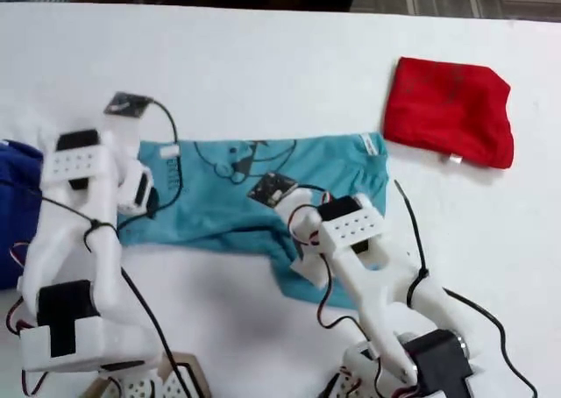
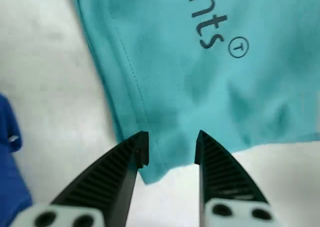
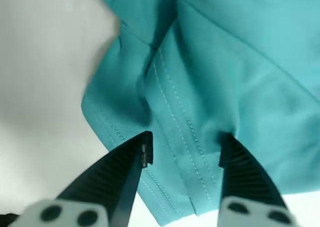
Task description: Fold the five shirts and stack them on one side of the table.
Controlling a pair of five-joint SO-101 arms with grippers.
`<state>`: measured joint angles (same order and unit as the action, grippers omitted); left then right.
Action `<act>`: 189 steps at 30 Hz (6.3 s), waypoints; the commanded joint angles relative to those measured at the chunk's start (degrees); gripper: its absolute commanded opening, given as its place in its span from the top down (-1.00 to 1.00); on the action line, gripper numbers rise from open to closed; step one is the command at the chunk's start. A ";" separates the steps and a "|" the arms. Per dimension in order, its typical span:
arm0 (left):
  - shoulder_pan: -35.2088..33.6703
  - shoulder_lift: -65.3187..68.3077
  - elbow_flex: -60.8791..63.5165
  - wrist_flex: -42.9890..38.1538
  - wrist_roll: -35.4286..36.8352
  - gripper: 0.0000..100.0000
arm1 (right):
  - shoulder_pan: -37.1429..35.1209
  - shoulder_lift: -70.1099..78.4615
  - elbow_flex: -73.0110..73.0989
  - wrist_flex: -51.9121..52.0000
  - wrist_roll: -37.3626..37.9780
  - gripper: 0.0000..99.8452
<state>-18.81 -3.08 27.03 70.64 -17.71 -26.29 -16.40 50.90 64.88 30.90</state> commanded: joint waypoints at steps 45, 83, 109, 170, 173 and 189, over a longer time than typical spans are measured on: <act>0.79 -2.81 23.60 -29.63 0.18 0.66 | 2.33 -17.89 -14.07 20.79 5.01 0.96; 0.79 -2.73 23.43 -29.63 0.18 0.66 | 4.00 -23.43 5.71 0.92 3.69 0.97; 0.79 -2.64 23.34 -29.71 0.18 0.66 | -2.15 -23.52 8.35 12.88 10.11 0.53; 0.79 -2.64 23.34 -29.71 0.18 0.66 | 15.16 13.41 -46.95 22.99 24.18 0.96; 0.79 -2.64 23.34 -29.71 0.18 0.66 | 14.02 15.34 -48.44 20.26 24.18 0.96; 0.79 -2.64 23.34 -29.71 0.18 0.66 | 14.29 37.05 -63.30 14.37 21.98 0.58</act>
<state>-18.64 -5.89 50.51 42.86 -17.71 -12.31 19.91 -7.30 78.42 54.55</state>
